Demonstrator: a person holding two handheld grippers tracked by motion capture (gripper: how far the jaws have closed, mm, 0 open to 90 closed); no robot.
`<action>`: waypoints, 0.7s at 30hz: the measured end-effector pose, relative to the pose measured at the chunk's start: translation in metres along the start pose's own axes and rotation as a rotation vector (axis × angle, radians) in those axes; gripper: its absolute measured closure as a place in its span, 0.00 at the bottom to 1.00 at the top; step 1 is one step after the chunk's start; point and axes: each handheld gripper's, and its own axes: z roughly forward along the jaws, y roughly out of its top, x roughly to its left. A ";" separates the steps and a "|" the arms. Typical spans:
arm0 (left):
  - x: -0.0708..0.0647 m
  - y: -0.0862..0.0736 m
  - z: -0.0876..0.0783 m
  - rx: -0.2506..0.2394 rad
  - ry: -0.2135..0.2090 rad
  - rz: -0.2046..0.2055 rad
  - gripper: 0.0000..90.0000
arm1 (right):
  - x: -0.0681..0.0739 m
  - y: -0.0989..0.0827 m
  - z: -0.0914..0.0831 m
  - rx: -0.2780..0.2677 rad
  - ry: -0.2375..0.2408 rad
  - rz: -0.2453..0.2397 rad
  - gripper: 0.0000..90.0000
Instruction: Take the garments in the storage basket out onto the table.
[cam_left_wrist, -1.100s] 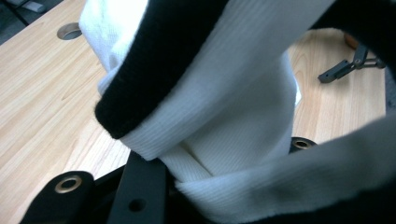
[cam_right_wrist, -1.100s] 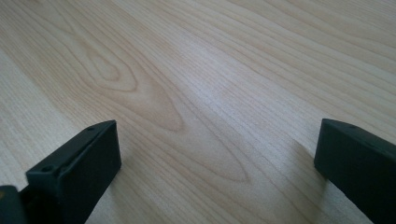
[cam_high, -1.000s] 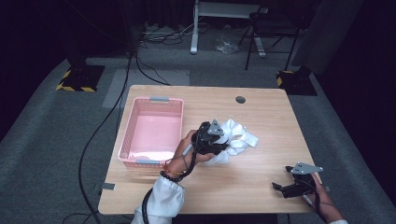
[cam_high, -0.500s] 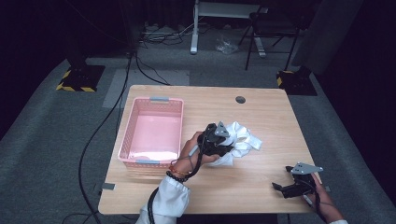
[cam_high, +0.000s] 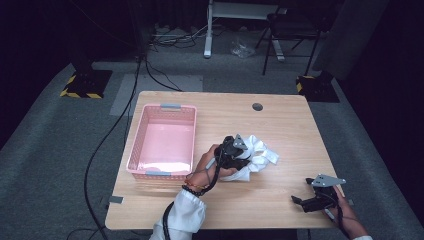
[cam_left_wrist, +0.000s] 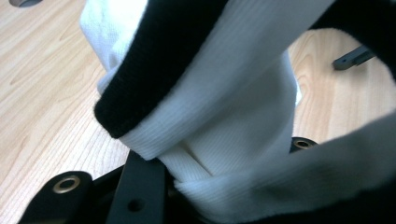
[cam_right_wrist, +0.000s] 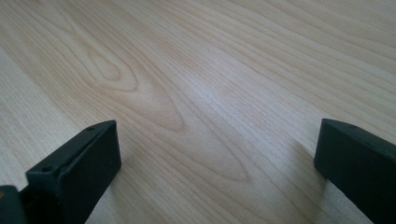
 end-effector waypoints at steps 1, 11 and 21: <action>0.001 -0.001 0.002 0.009 0.000 -0.005 0.71 | 0.000 0.000 0.000 0.000 0.000 0.000 0.01; 0.004 -0.013 0.019 0.039 0.000 -0.037 0.70 | 0.000 0.000 0.000 0.000 0.001 -0.001 0.01; 0.004 -0.020 0.029 0.067 0.020 -0.038 0.69 | 0.000 0.000 0.000 0.000 0.001 0.000 0.01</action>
